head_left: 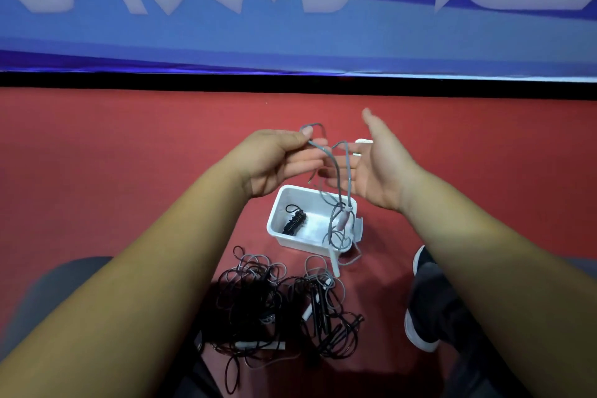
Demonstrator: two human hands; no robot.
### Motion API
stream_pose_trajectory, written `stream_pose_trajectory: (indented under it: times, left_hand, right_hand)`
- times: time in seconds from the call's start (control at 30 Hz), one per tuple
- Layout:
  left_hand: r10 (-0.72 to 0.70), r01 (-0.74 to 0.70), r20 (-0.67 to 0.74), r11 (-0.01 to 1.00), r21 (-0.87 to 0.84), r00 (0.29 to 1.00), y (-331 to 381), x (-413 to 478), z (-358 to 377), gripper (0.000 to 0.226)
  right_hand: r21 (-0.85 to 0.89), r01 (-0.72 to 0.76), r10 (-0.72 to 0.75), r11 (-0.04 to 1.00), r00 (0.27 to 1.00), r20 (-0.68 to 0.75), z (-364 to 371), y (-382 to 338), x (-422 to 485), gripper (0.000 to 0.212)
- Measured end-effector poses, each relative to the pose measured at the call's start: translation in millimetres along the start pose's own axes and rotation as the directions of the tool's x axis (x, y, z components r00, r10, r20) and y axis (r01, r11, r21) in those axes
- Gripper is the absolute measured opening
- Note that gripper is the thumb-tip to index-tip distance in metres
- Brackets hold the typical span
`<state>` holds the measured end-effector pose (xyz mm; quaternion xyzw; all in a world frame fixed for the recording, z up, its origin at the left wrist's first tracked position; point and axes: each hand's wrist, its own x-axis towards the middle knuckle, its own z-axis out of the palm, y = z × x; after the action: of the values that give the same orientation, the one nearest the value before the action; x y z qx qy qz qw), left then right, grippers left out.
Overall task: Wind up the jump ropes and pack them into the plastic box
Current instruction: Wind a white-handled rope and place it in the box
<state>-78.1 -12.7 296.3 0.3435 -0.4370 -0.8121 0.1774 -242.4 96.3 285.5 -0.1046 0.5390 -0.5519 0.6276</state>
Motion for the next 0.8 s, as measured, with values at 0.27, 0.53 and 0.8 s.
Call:
stream_pose_trajectory:
  times: [0.27,0.53,0.8]
  left_hand:
    - [0.034,-0.076,-0.180,0.970,-0.231,0.983,4,14,-18,0.035]
    - [-0.099,0.119,-0.120,0.978,0.170,0.988,-15,9,-7,0.029]
    - [-0.212,-0.156,0.326,0.568,0.808,0.921,-54,14,-17,0.037]
  right_hand:
    - [-0.420,0.134,-0.119,0.898,0.991,0.061,9,18,-3,0.010]
    - [-0.055,0.208,-0.210,0.977,0.977,-0.035,14,2,-7,0.007]
    - [0.286,0.228,-0.192,0.930,0.970,-0.149,6,-13,-5,0.016]
